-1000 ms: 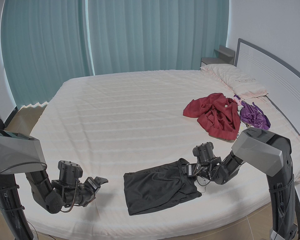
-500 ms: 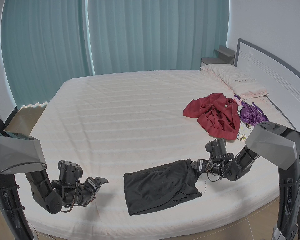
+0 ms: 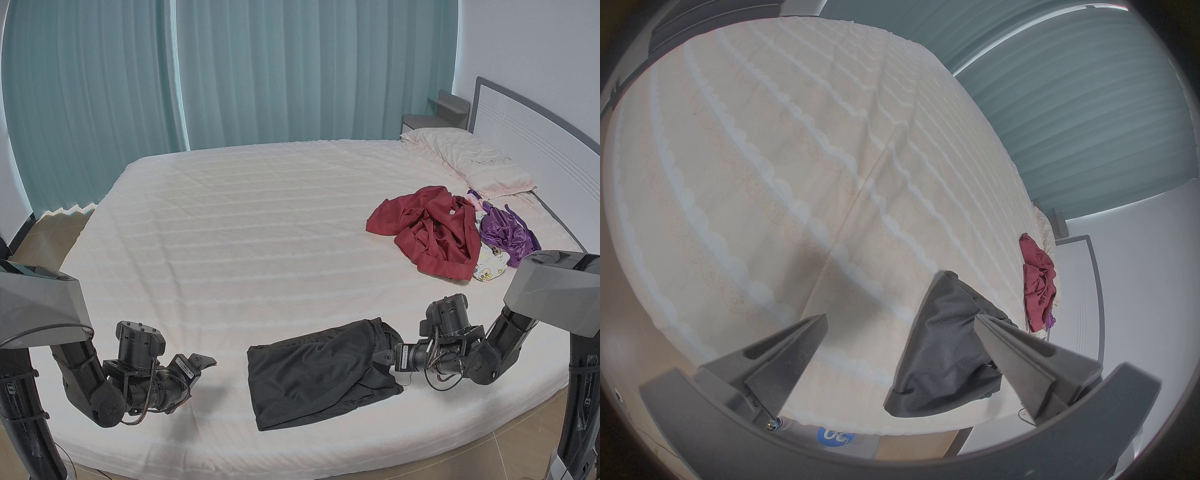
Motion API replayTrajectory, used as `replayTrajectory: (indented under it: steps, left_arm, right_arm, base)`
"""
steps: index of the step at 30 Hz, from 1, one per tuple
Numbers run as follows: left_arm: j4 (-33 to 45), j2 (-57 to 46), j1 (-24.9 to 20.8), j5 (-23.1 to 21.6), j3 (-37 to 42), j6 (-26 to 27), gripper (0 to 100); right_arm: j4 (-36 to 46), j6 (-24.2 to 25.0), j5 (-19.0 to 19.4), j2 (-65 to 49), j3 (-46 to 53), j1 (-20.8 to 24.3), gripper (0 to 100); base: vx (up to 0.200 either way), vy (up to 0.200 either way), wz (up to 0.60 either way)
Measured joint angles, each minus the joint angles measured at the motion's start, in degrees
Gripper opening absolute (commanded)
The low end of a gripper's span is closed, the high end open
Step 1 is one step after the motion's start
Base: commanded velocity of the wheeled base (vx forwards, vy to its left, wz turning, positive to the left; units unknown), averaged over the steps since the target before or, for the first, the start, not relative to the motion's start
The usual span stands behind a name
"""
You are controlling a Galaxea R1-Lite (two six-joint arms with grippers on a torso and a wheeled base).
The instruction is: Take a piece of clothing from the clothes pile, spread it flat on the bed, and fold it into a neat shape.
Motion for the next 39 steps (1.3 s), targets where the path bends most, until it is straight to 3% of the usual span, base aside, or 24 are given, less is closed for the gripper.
replayTrajectory:
  steps: [5,12,16,17,27,39]
  left_arm:
    - [0.0,0.0,0.0,0.0,0.0,0.0,100]
    - [0.0,0.0,-0.1,0.0,0.0,0.0,100]
    - [0.0,0.0,-0.2,0.0,0.0,0.0,100]
    - [0.0,0.0,-0.2,0.0,0.0,0.1,100]
    - [0.0,0.0,-0.2,0.0,0.0,0.1,100]
    - [0.0,0.0,-0.2,0.0,0.0,0.1,100]
  right_arm:
    - [-3.5,-4.2,5.9,0.5,4.4,0.3,100]
    - [-4.6,-14.9,8.4,1.9,6.5,-0.2,100]
    - [-6.8,-16.4,8.7,2.9,6.4,-0.4,100]
    - [-7.0,-16.5,8.7,3.1,6.2,-0.4,0]
    - [-7.2,-18.4,8.4,3.9,6.0,-0.6,0]
    - [-7.2,-24.6,8.9,-0.5,13.0,-3.7,0]
  base:
    - [0.000,0.000,0.00]
    - [0.000,0.000,0.00]
    - [0.000,0.000,0.00]
    - [0.000,0.000,0.00]
    - [0.000,0.000,0.00]
    - [0.000,0.000,0.00]
